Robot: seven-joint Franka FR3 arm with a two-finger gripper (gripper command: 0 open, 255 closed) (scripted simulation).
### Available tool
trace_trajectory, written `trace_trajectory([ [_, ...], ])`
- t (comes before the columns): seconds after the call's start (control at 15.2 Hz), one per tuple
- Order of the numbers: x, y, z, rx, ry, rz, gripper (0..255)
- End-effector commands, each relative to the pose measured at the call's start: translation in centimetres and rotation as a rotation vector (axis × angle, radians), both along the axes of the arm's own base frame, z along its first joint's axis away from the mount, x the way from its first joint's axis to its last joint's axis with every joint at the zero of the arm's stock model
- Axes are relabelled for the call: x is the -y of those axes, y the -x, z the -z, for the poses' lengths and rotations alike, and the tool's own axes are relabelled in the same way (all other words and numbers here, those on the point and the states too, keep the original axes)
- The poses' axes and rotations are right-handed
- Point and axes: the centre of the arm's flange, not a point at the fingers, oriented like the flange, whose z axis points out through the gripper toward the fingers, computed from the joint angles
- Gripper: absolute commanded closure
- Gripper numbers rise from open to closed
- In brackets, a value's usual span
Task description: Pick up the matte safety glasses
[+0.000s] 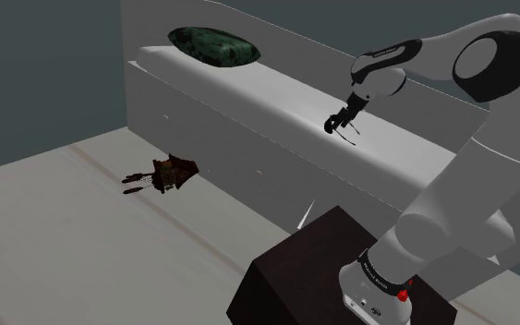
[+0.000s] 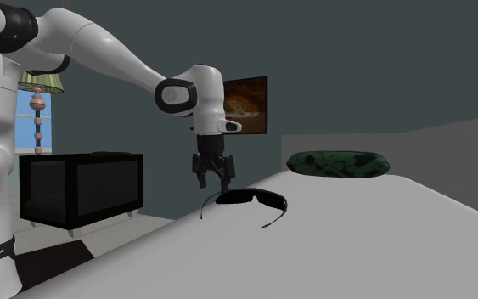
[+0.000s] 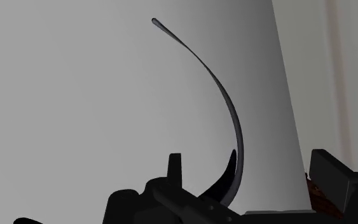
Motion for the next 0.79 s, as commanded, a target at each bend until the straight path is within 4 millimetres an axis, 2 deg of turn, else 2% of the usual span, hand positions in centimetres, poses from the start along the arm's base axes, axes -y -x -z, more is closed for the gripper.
trace_trajectory([
  [0.0,0.08,-0.04,1.10,0.000,0.000,0.000,0],
  [0.07,0.08,-0.04,1.93,0.000,0.000,0.000,0],
  [0.2,0.08,-0.04,1.93,0.000,0.000,0.000,0],
  [0.26,0.11,-0.03,1.93,0.000,0.000,0.000,255],
  [0.73,0.12,-0.02,1.95,0.000,0.000,0.000,255],
])
